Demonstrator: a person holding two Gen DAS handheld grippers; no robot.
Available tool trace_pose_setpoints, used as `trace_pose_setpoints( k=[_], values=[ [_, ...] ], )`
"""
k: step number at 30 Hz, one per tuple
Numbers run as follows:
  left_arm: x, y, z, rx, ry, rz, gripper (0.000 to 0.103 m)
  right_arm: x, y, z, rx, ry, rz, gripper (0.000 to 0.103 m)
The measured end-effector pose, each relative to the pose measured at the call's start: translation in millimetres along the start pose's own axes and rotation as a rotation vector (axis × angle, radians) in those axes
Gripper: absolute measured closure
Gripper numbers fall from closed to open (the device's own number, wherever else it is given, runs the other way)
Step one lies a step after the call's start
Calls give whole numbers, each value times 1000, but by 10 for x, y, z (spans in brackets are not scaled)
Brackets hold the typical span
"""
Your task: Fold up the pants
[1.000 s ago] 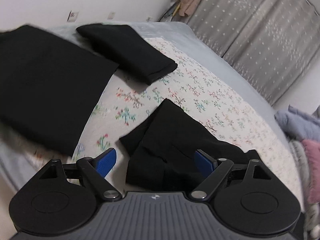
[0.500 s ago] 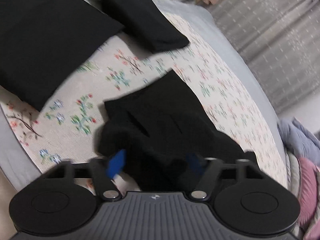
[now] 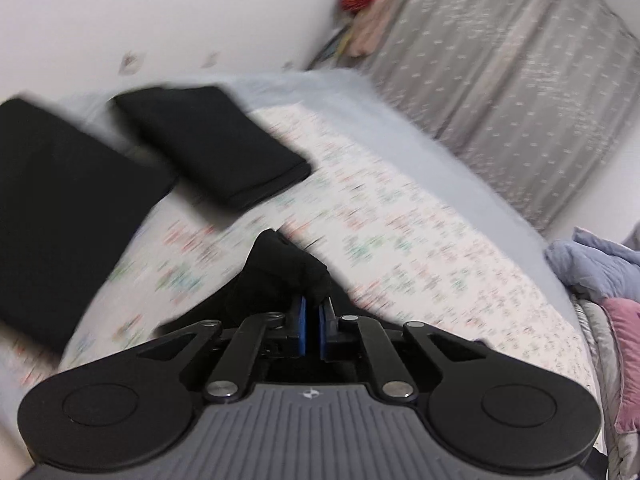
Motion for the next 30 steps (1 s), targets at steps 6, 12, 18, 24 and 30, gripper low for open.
trace_pose_setpoints(
  k=[6,12,18,24,30],
  values=[
    [-387,-396,-162,213,-158,146,82,-281,67,-84,190,-47,14,101],
    [208,224,176,62,-70,216,80,-117,106,-261,150,-94,115,101],
    [699,1077,354,146,28,-18,79,-80,388,-21,141,-26,7,100],
    [638,962,222,125,11,23,64,-83,384,-80,136,-20,-27,100],
    [547,965,145,91,27,-59,38,-77,431,-138,132,-29,-5,100]
  ],
)
Point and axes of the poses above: each gripper's, at about its wrist camera, not at the fingertips, and z roughly the way its jaws point, y to its left, x to its underside, the point moved 3 cm from there along z, roughly the way its jaws point, and after that the axes turned 10 degrees about y, right-handed, at the moved point
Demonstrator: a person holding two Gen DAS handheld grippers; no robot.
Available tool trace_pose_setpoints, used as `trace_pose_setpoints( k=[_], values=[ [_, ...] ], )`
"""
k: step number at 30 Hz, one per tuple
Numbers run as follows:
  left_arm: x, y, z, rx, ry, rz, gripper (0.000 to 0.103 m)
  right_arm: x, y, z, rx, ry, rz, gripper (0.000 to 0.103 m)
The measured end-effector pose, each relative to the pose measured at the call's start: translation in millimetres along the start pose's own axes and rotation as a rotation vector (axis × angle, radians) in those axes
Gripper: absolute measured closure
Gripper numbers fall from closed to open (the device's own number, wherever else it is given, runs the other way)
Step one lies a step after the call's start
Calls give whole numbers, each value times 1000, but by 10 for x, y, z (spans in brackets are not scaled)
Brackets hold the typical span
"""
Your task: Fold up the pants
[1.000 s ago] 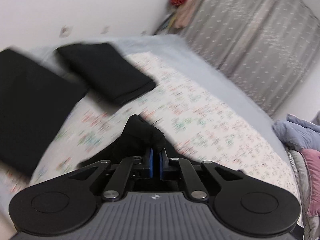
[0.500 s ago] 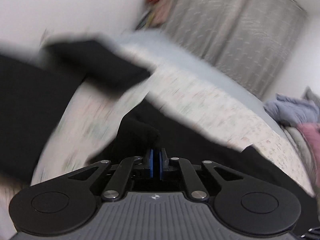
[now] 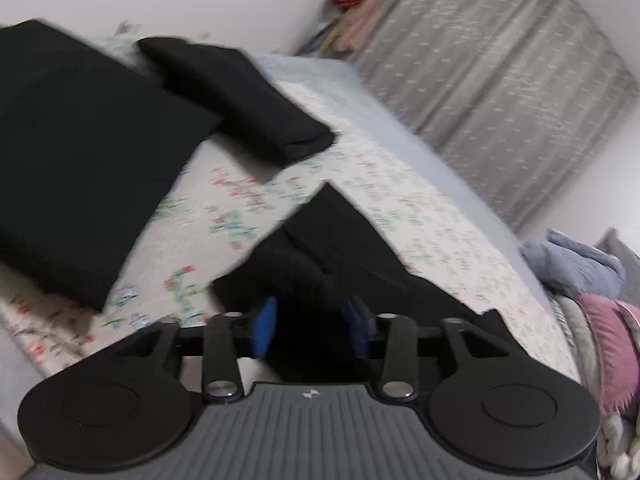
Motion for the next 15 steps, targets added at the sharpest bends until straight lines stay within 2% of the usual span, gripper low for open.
trace_pose_setpoints(
  k=[4,6,7,10,12,13,14,15],
  values=[
    [-62,-10,-137,-61,-32,-44,34,29,-17,21,-10,8,11,100],
    [-130,-86,-167,-118,-46,-32,26,24,-11,34,-9,8,16,100],
    [-162,-110,-134,-142,-33,-35,19,22,-23,25,-9,4,22,100],
    [-169,-186,100,-164,44,-19,18,6,-61,8,-14,-7,54,100],
    [-109,-256,269,-206,74,7,26,-2,-48,15,-5,-5,42,100],
    [-91,-276,340,-251,76,18,41,-8,-32,29,1,-3,31,100],
    [-87,-283,358,-279,69,28,52,-7,-21,44,8,0,18,100],
    [-90,-294,336,-278,52,30,54,-9,-15,55,17,0,4,100]
  ],
)
Point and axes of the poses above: each gripper's, at about its wrist camera, not at the fingertips, and z roughly the way its jaws point, y to its left, x to its underside, the point moved 3 cm from there along z, roughly the way its jaws point, and after that the axes turned 10 degrees about y, right-handed, at the moved point
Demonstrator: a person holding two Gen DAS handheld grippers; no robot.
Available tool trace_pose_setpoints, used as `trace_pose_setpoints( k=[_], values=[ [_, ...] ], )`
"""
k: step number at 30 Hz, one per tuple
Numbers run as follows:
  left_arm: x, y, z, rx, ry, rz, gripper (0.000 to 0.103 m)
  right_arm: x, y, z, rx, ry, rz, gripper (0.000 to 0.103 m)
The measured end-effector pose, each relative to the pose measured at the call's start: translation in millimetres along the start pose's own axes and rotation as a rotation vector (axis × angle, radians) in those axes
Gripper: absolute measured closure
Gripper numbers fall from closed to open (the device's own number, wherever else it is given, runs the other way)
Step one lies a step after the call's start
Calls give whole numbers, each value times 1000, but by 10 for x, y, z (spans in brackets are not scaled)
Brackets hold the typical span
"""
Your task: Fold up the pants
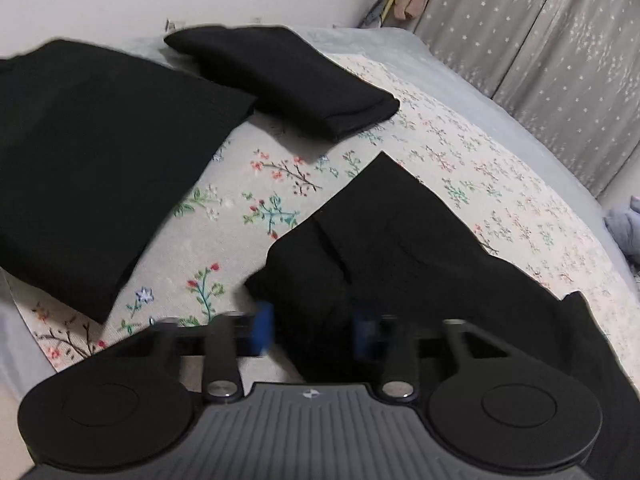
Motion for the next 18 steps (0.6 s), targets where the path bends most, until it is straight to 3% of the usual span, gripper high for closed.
trace_pose_setpoints(
  k=[5,12,15,18],
  values=[
    [12,47,-297,43,-102,-3,65,-64,-75,-237,1,-66,27,100],
    [240,182,-161,25,-57,-2,65,35,123,-16,-22,3,-26,100],
    [204,209,-148,50,-38,-8,59,19,85,-87,-38,-3,-2,100],
    [110,238,-262,47,-38,-6,43,9,55,-110,-50,9,-11,99]
  ],
)
Point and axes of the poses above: each gripper's, at about its wrist camera, not at the fingertips, and z roughly the way its jaws point, y to its left, x to its underside, the point moved 3 cm from there along z, roughly the way its jaws point, and after that the axes turned 10 degrees about y, right-handed, at the moved point
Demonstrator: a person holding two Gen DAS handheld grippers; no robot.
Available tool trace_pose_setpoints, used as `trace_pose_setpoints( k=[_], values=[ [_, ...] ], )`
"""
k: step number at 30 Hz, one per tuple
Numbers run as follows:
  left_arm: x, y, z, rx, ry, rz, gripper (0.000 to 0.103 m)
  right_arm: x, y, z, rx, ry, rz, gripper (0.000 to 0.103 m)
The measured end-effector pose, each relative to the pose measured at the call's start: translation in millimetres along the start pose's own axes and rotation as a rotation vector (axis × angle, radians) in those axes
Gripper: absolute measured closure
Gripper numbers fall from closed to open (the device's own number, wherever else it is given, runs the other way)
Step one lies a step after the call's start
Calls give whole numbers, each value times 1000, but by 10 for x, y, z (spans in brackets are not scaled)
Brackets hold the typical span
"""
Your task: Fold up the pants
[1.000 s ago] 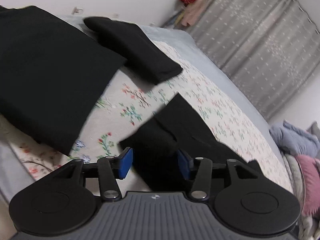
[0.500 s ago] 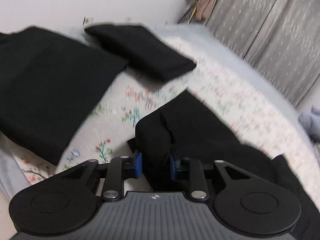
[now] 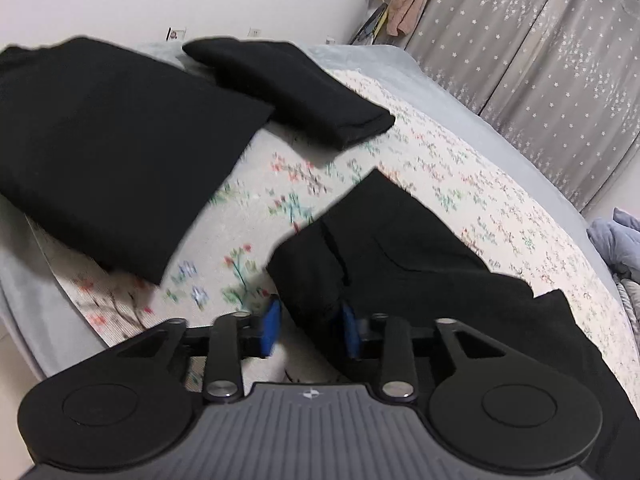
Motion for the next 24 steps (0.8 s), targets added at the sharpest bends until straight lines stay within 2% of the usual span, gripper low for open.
trace_pose_setpoints(
  k=[3,5,8,9,11,13,16,19,22,23,24],
  values=[
    [-126,68,-290,-31,-80,-6,30,-6,-65,-21,-13,-7,9,94],
    [-259,118,-485,-35,-145,-40,28,-30,-215,-117,-61,-44,74,88],
    [-506,34,-527,24,-160,-38,25,-100,-550,-263,-144,-124,191,77],
    [-604,-69,-455,49,-137,-6,23,-136,-665,-282,-160,-144,222,72],
    [-778,-301,-226,98,-77,87,7,-265,-921,-254,-177,-168,278,63],
    [-958,-514,104,84,-23,155,4,-403,-1177,-139,-189,-180,312,55],
    [-1179,-755,692,50,126,220,4,-670,-1606,164,-279,-181,405,55],
    [-1236,-939,1102,-13,216,292,4,-1019,-1978,550,-357,-147,474,55],
    [-1176,-1040,1351,-68,250,344,7,-1422,-2205,975,-390,-97,468,55],
    [-1149,-1047,1396,-82,247,346,18,-1537,-2264,1113,-403,-83,472,55],
    [-1120,-1044,1424,-78,241,341,20,-1649,-2314,1263,-417,-71,478,55]
  ],
)
Point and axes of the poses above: each gripper's, at about its wrist camera, not at the fingertips, and z roughly the way its jaws point, y to its left, x to its underside, the point moved 3 cm from there along z, roughly the way its jaws point, and after that the axes turned 10 degrees about y, right-handed, at the moved point
